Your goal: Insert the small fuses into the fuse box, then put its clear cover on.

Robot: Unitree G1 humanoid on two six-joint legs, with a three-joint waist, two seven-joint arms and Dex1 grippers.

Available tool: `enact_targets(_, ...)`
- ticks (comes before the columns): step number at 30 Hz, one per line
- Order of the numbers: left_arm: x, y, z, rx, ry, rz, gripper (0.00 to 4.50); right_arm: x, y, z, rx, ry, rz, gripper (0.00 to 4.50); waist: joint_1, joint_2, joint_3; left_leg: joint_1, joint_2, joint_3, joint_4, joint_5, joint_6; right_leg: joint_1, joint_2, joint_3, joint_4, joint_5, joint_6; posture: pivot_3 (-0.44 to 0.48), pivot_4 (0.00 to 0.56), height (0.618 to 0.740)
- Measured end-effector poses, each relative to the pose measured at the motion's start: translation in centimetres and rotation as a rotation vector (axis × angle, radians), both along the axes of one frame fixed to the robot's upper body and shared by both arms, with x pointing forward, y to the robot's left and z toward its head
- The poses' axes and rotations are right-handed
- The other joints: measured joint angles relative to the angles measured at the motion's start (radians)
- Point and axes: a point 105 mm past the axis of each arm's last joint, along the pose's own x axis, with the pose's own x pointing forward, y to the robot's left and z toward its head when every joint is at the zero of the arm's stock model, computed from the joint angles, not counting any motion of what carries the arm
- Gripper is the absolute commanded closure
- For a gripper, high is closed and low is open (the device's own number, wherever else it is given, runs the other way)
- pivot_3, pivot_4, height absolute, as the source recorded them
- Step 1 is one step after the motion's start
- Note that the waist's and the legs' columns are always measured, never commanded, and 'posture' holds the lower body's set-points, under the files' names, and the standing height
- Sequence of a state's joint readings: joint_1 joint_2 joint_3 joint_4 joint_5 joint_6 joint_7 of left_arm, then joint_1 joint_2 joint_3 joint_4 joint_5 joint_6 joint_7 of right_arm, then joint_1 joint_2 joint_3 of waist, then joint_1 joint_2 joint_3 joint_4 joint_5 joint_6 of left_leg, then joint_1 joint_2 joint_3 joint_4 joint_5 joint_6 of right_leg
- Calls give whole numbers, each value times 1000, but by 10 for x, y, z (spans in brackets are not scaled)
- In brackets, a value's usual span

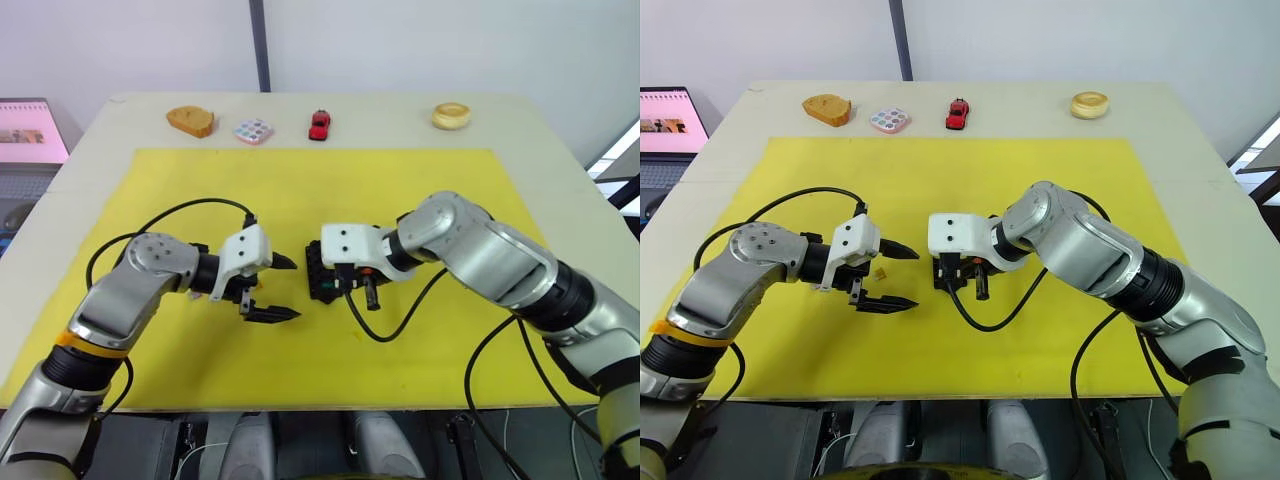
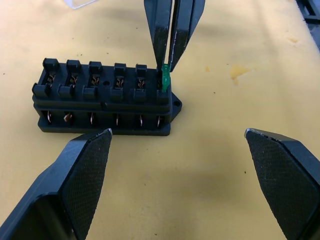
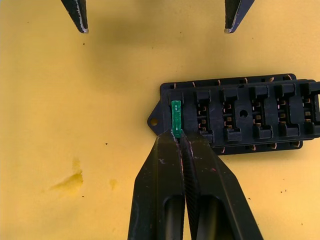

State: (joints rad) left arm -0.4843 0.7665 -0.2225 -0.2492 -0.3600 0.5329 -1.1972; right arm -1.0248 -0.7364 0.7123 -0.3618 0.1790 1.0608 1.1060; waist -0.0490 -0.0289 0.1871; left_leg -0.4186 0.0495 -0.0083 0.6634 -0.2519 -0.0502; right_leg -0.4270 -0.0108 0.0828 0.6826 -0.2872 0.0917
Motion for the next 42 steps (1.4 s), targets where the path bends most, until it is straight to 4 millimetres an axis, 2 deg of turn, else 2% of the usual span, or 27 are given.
enact_targets(42, 0, 0, 0, 1, -3, -1, 36, 0, 0, 2, 7, -2, -1, 4500, 2, 0, 0, 0, 0, 0, 0, 0, 0, 0, 0, 0, 0, 0, 0, 0, 150, 740)
